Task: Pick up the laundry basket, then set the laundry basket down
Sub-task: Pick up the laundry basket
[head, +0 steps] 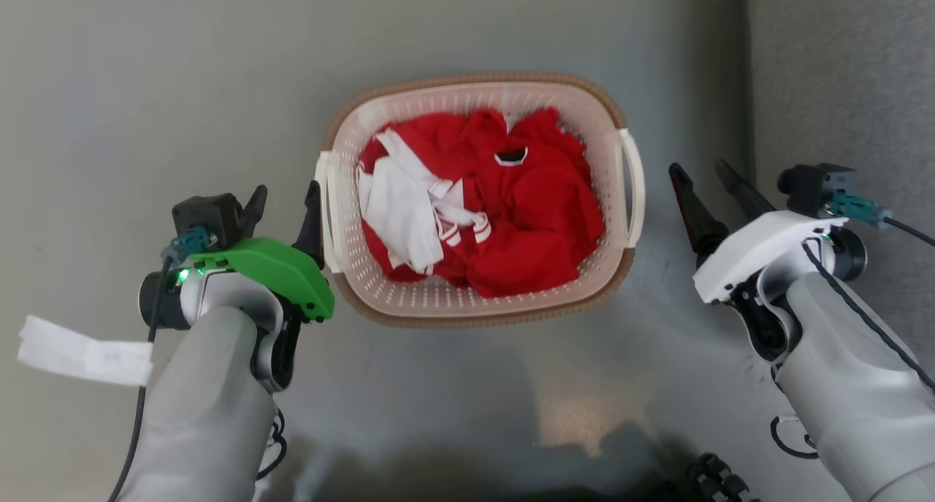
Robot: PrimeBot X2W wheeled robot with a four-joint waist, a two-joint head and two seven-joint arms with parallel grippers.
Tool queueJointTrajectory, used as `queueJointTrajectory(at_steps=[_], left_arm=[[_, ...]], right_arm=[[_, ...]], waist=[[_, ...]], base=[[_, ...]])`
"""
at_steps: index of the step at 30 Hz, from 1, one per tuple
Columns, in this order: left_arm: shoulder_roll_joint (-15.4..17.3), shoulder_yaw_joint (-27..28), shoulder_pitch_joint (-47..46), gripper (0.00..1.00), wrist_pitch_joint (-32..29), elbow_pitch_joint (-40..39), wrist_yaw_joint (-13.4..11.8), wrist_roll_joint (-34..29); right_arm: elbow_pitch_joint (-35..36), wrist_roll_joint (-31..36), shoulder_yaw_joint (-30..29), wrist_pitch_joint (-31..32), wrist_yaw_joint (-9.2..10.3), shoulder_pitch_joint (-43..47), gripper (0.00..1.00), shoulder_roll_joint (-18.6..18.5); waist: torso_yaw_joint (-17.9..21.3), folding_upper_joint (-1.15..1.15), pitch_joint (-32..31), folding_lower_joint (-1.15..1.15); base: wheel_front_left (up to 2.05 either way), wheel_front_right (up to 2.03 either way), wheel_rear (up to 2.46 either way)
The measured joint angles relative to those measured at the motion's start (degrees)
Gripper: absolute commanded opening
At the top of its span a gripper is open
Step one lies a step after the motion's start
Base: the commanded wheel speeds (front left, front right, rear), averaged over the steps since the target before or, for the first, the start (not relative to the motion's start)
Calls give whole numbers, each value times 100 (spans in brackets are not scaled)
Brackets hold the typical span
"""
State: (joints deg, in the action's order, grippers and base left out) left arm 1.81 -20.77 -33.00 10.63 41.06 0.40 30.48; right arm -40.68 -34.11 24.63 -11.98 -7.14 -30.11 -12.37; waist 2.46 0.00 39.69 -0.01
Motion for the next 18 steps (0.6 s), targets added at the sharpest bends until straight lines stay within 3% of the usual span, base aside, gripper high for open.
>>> queueJointTrajectory(at_steps=[18], left_arm=[[-16,-683,-938,100,-212,845,119,472]], right_arm=[[-642,-289,862,290,0,-964,100,-12]], waist=[[-64,0,1040,0]], base=[[0,0,0]])
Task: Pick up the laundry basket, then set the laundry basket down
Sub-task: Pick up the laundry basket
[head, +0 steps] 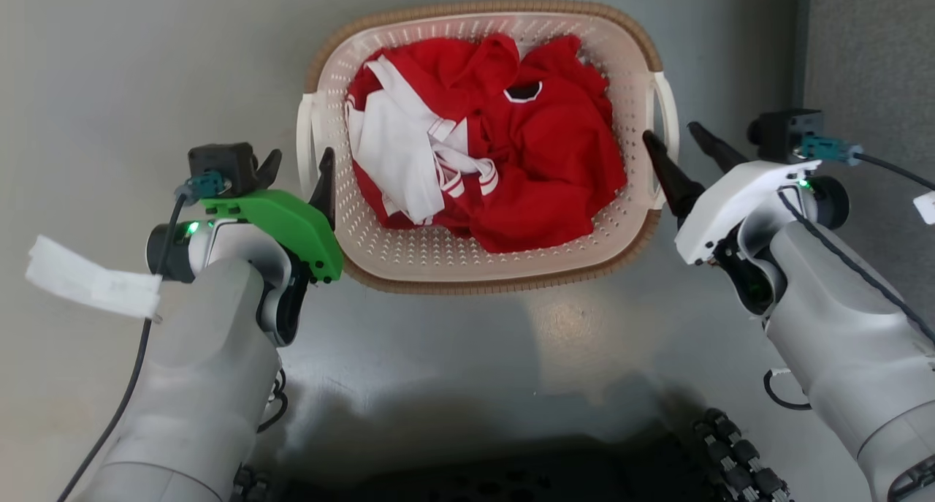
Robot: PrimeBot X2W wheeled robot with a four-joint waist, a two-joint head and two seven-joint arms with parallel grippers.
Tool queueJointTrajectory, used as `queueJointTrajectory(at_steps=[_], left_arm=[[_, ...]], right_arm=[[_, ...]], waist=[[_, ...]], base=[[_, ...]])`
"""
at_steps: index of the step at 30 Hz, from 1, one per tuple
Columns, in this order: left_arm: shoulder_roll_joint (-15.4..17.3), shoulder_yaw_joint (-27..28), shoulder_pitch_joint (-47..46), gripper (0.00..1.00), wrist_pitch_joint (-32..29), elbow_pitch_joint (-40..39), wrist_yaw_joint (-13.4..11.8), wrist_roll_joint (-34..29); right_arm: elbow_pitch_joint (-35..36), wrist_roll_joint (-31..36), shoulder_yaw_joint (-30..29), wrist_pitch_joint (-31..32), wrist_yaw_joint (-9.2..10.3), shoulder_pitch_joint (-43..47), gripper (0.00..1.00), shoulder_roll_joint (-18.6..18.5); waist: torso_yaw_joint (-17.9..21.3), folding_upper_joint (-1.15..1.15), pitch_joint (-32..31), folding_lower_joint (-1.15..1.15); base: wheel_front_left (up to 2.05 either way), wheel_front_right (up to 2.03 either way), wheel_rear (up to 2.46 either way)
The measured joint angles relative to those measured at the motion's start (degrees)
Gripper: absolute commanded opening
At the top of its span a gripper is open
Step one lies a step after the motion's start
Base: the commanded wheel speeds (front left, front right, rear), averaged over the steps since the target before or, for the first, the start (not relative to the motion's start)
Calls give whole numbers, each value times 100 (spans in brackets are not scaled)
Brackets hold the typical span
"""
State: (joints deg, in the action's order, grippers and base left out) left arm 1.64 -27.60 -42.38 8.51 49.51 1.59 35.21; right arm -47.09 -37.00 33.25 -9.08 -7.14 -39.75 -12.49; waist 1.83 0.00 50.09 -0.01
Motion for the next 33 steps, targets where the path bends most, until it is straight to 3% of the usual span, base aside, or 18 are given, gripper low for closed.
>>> queueJointTrajectory(at_steps=[8,10,14,16,17,18,19,20,33], left_arm=[[-10,-248,-130,100,-24,313,100,246],[-10,-290,-153,92,-22,364,118,290],[-10,-417,-227,67,-16,430,148,357],[-10,-485,-276,49,-40,472,193,391],[-10,-519,-293,37,-40,489,196,405],[-11,-550,-309,28,-38,501,202,422],[-23,-580,-328,8,-38,505,230,456],[-35,-595,-350,0,-37,511,242,517],[-53,-823,-477,0,11,829,292,775]], right_arm=[[-197,-211,286,-23,0,-126,100,43],[-218,-247,342,-73,0,-179,100,51],[-277,-358,443,-104,0,-249,98,49],[-326,-432,492,-105,0,-268,75,44],[-350,-458,515,-108,0,-282,49,38],[-375,-482,538,-129,0,-307,42,32],[-390,-500,560,-132,0,-331,31,22],[-405,-525,584,-145,-3,-353,0,13],[-575,-835,943,-249,-36,-478,0,66]], waist=[[1,0,188,0],[-1,0,199,0],[-5,0,218,0],[-7,0,230,0],[-8,0,238,0],[-9,0,245,0],[-10,0,253,0],[-12,0,262,1],[-22,0,158,0]], base=[[0,0,0],[0,0,0],[0,0,0],[0,0,0],[0,0,0],[0,0,0],[0,0,0],[0,0,0],[0,0,0]])
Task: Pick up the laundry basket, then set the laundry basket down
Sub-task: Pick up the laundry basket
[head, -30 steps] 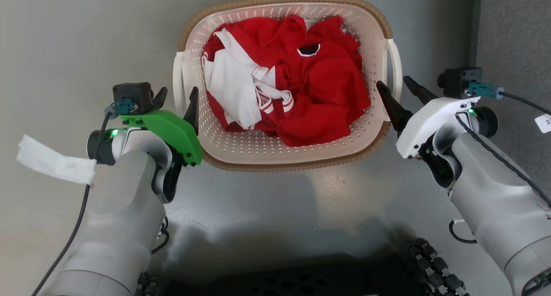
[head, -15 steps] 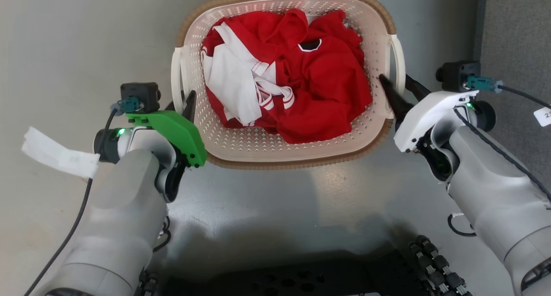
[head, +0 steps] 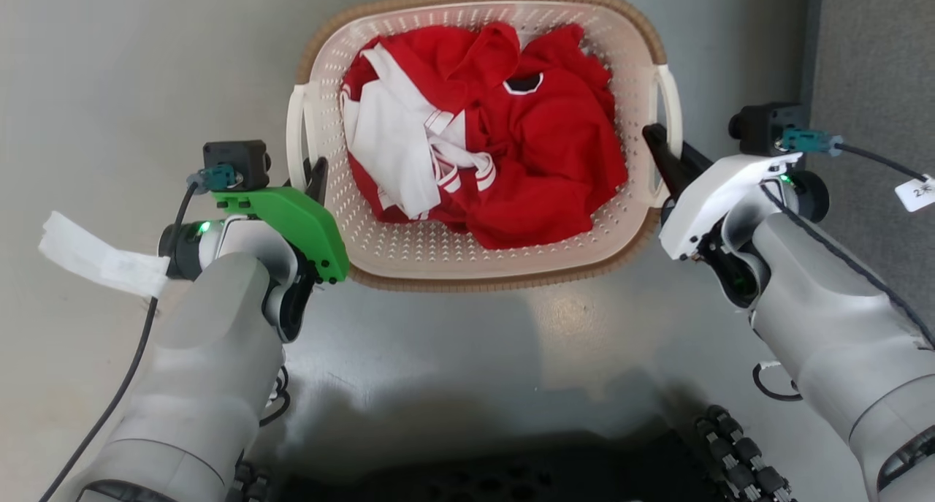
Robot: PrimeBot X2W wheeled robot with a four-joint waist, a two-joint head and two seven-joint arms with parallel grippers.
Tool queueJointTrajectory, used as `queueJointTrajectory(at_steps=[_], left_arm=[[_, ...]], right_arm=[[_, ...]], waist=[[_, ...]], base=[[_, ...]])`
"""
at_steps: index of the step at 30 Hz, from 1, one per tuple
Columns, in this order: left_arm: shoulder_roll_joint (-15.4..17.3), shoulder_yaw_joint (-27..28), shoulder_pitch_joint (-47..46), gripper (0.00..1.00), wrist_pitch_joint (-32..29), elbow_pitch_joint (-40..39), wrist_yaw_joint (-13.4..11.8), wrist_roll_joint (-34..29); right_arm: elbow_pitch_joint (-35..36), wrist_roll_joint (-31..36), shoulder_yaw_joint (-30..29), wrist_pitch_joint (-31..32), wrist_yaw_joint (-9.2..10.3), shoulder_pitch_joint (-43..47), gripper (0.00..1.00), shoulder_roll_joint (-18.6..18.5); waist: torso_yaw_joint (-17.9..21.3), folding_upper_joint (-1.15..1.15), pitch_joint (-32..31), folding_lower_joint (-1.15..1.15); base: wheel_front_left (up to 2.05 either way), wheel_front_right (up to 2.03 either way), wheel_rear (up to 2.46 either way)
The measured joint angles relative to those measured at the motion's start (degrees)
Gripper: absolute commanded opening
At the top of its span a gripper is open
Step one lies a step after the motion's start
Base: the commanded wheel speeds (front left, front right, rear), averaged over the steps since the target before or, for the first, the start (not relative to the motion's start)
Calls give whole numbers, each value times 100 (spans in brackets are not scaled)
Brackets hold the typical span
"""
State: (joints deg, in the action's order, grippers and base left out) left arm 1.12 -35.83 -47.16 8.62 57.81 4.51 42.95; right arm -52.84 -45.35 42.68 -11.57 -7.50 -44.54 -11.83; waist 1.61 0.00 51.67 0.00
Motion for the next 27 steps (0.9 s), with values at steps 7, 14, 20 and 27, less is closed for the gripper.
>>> queueJointTrajectory(at_steps=[7,14,20,27], left_arm=[[-11,-155,20,0,9,233,52,255],[-24,-257,96,0,-127,428,86,407],[-31,-322,202,0,-259,539,104,582],[-32,-357,389,0,-401,656,153,693]], right_arm=[[-152,-253,246,3,0,8,0,37],[-293,-471,450,230,-2,27,0,60],[-364,-684,525,378,-4,112,0,121],[-460,-842,706,677,-4,256,0,179]], waist=[[22,0,-400,0],[74,0,-886,0],[124,0,-1259,0],[181,0,-1796,1]], base=[[0,0,0],[0,0,0],[0,0,0],[0,0,0]])
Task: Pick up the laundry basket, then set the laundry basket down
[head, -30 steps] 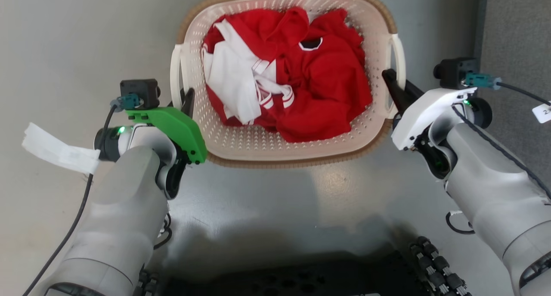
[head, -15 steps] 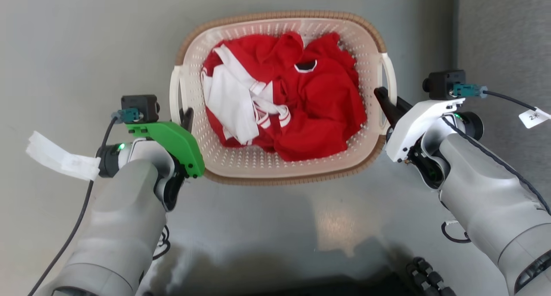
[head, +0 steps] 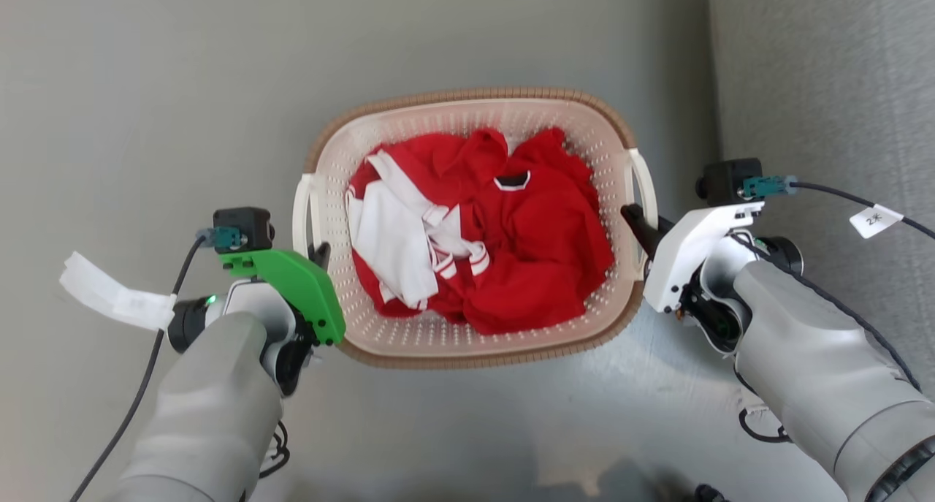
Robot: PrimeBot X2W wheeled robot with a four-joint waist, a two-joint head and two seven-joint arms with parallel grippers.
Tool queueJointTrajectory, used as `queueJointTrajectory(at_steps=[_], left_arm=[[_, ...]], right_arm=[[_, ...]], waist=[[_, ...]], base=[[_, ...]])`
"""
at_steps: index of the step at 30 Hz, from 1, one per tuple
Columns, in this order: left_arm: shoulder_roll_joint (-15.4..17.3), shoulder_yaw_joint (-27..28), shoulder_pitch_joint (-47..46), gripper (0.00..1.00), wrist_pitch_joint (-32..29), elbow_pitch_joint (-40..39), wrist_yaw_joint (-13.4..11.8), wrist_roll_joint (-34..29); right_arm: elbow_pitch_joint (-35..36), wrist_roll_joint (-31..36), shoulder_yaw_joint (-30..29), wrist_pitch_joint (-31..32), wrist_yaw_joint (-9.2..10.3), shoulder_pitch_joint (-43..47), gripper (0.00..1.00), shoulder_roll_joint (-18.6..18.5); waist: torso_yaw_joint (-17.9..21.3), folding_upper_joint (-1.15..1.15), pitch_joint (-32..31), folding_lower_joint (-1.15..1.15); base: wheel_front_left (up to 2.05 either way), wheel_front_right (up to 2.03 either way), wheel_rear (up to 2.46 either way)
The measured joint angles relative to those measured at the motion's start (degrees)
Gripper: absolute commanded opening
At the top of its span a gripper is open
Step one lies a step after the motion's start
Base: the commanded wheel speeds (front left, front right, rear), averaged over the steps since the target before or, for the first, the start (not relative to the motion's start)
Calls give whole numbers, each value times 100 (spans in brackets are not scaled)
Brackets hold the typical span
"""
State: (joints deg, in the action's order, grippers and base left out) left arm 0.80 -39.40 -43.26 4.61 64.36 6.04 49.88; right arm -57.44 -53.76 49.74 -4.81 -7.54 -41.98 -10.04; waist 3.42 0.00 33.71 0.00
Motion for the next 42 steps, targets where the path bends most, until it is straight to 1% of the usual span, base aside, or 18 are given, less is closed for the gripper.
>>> queueJointTrajectory(at_steps=[6,14,18,29,36,42], left_arm=[[1,-96,202,0,-165,41,34,240],[10,-199,604,0,-530,213,60,353],[9,-287,788,0,-714,254,79,512],[9,-445,1287,0,-1060,278,108,648],[12,-502,1308,0,-1224,265,108,756],[13,-541,1364,0,-1399,252,108,903]], right_arm=[[-67,-201,114,241,0,94,0,22],[-134,-405,331,626,1,467,0,137],[-171,-553,413,776,2,682,0,157],[-256,-694,658,1249,2,1081,0,188],[-258,-814,740,1402,4,1098,0,179],[-257,-873,809,1521,5,1104,0,151]], waist=[[24,0,-468,0],[43,0,-1097,0],[60,0,-1412,0],[102,0,-2241,0],[131,0,-2573,0],[147,0,-2661,0]], base=[[0,0,0],[0,0,0],[0,0,0],[0,0,0],[0,0,0],[0,0,0]])
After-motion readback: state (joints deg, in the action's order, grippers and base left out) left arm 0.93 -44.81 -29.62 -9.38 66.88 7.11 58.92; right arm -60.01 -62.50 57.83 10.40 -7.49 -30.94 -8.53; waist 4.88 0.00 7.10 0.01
